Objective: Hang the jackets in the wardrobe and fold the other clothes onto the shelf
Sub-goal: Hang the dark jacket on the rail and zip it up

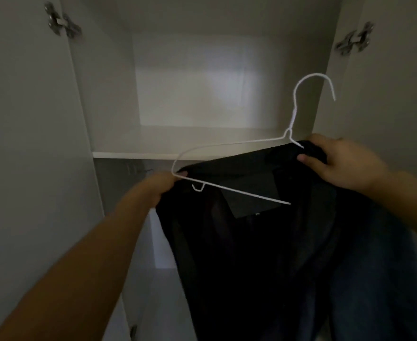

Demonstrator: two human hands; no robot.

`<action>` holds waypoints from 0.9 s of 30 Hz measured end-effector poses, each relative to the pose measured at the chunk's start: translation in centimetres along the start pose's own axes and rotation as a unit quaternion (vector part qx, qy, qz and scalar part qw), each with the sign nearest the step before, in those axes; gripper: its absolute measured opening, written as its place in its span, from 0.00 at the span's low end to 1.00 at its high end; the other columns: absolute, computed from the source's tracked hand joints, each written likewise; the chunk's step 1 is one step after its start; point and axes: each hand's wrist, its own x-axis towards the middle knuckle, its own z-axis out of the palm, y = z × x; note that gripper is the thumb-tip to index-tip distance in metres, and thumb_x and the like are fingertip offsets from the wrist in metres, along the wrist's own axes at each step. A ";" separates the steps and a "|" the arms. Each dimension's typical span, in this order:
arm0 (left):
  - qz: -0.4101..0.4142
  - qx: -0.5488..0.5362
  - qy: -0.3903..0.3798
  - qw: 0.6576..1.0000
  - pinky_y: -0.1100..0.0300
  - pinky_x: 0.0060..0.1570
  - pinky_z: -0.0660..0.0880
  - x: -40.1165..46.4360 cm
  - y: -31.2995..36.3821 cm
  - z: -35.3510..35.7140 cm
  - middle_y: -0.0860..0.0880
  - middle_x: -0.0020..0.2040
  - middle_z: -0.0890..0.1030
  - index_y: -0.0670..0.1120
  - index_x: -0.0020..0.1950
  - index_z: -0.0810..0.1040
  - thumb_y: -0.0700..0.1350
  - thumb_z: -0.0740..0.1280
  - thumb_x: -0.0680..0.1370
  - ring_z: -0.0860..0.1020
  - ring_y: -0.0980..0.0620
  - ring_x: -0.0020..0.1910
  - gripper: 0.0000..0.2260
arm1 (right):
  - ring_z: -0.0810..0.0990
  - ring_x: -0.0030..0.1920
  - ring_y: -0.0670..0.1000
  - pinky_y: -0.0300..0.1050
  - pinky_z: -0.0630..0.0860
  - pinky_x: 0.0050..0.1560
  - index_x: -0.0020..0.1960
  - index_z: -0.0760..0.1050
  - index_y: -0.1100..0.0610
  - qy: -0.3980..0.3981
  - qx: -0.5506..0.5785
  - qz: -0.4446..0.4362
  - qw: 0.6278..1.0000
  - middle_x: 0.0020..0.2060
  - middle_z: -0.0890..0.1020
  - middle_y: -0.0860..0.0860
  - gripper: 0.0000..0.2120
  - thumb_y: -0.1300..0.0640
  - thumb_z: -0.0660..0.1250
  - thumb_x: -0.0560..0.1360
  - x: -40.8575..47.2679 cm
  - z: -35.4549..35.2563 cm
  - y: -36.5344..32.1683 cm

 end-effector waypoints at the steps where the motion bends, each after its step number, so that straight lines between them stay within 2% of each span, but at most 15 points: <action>1: -0.007 0.022 -0.008 1.000 0.59 0.27 0.78 -0.1 1.4 -1.0 0.41 0.39 0.85 0.41 0.48 0.80 0.49 0.71 0.76 0.83 0.47 0.31 0.11 | 0.81 0.38 0.62 0.49 0.75 0.38 0.56 0.74 0.53 0.016 -0.028 -0.031 0.999 0.37 0.81 0.60 0.17 0.43 0.60 0.75 -0.2 0.0 -0.1; 2: -0.017 0.046 -0.013 0.999 0.58 0.28 0.78 -0.3 2.7 -1.8 0.40 0.42 0.85 0.40 0.49 0.80 0.50 0.72 0.74 0.83 0.46 0.32 0.14 | 0.82 0.35 0.62 0.49 0.76 0.36 0.55 0.74 0.53 0.026 -0.065 -0.070 0.995 0.34 0.81 0.60 0.16 0.44 0.61 0.75 -0.3 0.1 -0.2; 4: -0.023 0.119 0.001 0.993 0.54 0.40 0.80 -0.6 4.9 -2.7 0.39 0.48 0.83 0.37 0.53 0.79 0.51 0.74 0.72 0.83 0.42 0.42 0.20 | 0.81 0.32 0.60 0.47 0.75 0.35 0.53 0.75 0.52 0.029 -0.131 -0.119 0.984 0.31 0.81 0.58 0.14 0.44 0.60 0.75 -0.4 0.6 -0.8; 6: 0.002 0.171 0.035 0.985 0.53 0.46 0.79 -1.3 6.8 -2.4 0.40 0.52 0.81 0.37 0.59 0.76 0.50 0.73 0.75 0.81 0.42 0.47 0.20 | 0.81 0.34 0.59 0.45 0.74 0.39 0.52 0.73 0.51 0.023 -0.164 -0.097 0.981 0.33 0.82 0.55 0.13 0.43 0.58 0.77 -0.1 1.5 -1.2; 8: 0.035 0.150 0.057 0.986 0.56 0.35 0.78 -2.3 8.7 -1.7 0.42 0.47 0.81 0.37 0.59 0.75 0.47 0.69 0.78 0.81 0.44 0.39 0.16 | 0.81 0.36 0.59 0.45 0.74 0.42 0.52 0.71 0.51 0.027 -0.178 -0.047 0.982 0.35 0.82 0.54 0.12 0.44 0.56 0.78 0.3 2.4 -1.5; 11: 0.033 0.014 0.032 0.999 0.60 0.21 0.74 -5.0 10.7 -0.1 0.44 0.28 0.82 0.36 0.50 0.76 0.43 0.64 0.80 0.80 0.48 0.24 0.09 | 0.81 0.39 0.58 0.45 0.72 0.43 0.52 0.70 0.51 0.031 -0.184 0.018 0.982 0.38 0.83 0.54 0.11 0.44 0.57 0.78 0.9 3.7 -2.5; 14: 0.005 -0.074 -0.042 0.996 0.58 0.21 0.76 -7.7 10.1 3.5 0.41 0.31 0.81 0.38 0.45 0.76 0.43 0.60 0.81 0.80 0.45 0.26 0.11 | 0.81 0.42 0.60 0.45 0.68 0.38 0.52 0.72 0.51 0.046 -0.051 0.084 0.994 0.41 0.81 0.56 0.11 0.45 0.61 0.77 1.7 4.7 -5.1; 17: 0.021 -0.108 -0.106 0.988 0.57 0.33 0.79 -9.8 8.8 7.1 0.41 0.43 0.80 0.39 0.55 0.76 0.41 0.58 0.82 0.79 0.46 0.38 0.09 | 0.79 0.43 0.58 0.47 0.72 0.38 0.46 0.73 0.49 0.041 0.164 0.117 0.979 0.40 0.79 0.52 0.07 0.45 0.65 0.75 3.1 5.1 -8.3; 18: 0.046 -0.096 -0.114 0.988 0.56 0.35 0.80 -10.2 9.0 7.5 0.42 0.44 0.81 0.39 0.57 0.75 0.41 0.59 0.81 0.80 0.47 0.40 0.09 | 0.79 0.42 0.57 0.49 0.74 0.40 0.45 0.72 0.47 0.040 0.214 0.114 0.969 0.39 0.79 0.50 0.07 0.46 0.66 0.75 3.5 5.2 -8.9; 20: 0.152 -0.005 -0.102 0.983 0.61 0.38 0.80 -10.8 9.8 6.4 0.46 0.43 0.82 0.43 0.52 0.77 0.43 0.62 0.77 0.82 0.47 0.42 0.08 | 0.79 0.42 0.53 0.50 0.76 0.43 0.42 0.72 0.45 0.060 0.299 0.107 0.946 0.37 0.79 0.46 0.06 0.46 0.68 0.74 4.0 5.0 -9.2; 21: 0.233 0.088 -0.063 0.966 0.67 0.41 0.77 -11.1 10.1 5.0 0.49 0.43 0.81 0.45 0.49 0.78 0.44 0.63 0.75 0.81 0.47 0.45 0.06 | 0.79 0.41 0.51 0.49 0.76 0.44 0.42 0.73 0.44 0.079 0.340 0.104 0.931 0.37 0.79 0.44 0.05 0.47 0.68 0.74 4.2 4.9 -8.9; 22: 0.322 0.203 -0.006 0.925 0.71 0.46 0.72 -11.0 9.9 3.3 0.51 0.45 0.79 0.48 0.49 0.77 0.45 0.63 0.73 0.79 0.47 0.51 0.07 | 0.79 0.42 0.50 0.49 0.76 0.45 0.43 0.74 0.44 0.100 0.381 0.104 0.913 0.37 0.80 0.44 0.04 0.49 0.69 0.75 4.3 4.9 -8.5; 24: 0.446 0.413 0.162 0.777 0.59 0.59 0.65 -10.2 8.2 -0.5 0.48 0.59 0.73 0.49 0.63 0.74 0.46 0.62 0.71 0.70 0.45 0.60 0.20 | 0.81 0.45 0.50 0.50 0.77 0.50 0.48 0.77 0.48 0.137 0.465 0.106 0.868 0.41 0.82 0.48 0.03 0.54 0.70 0.75 4.6 4.9 -7.9; 25: 0.439 0.472 0.235 0.728 0.52 0.60 0.62 -10.0 7.3 -2.1 0.46 0.64 0.69 0.50 0.70 0.68 0.47 0.63 0.71 0.67 0.44 0.61 0.26 | 0.81 0.45 0.49 0.49 0.77 0.52 0.50 0.78 0.50 0.151 0.498 0.103 0.847 0.42 0.82 0.50 0.04 0.55 0.70 0.75 4.8 5.1 -7.9; 27: 0.393 0.517 0.287 0.704 0.47 0.57 0.64 -9.2 5.8 -4.1 0.41 0.64 0.69 0.46 0.71 0.67 0.48 0.65 0.75 0.68 0.40 0.60 0.25 | 0.80 0.45 0.45 0.42 0.76 0.53 0.51 0.78 0.52 0.157 0.512 0.087 0.840 0.43 0.82 0.47 0.05 0.57 0.70 0.75 5.5 6.1 -8.8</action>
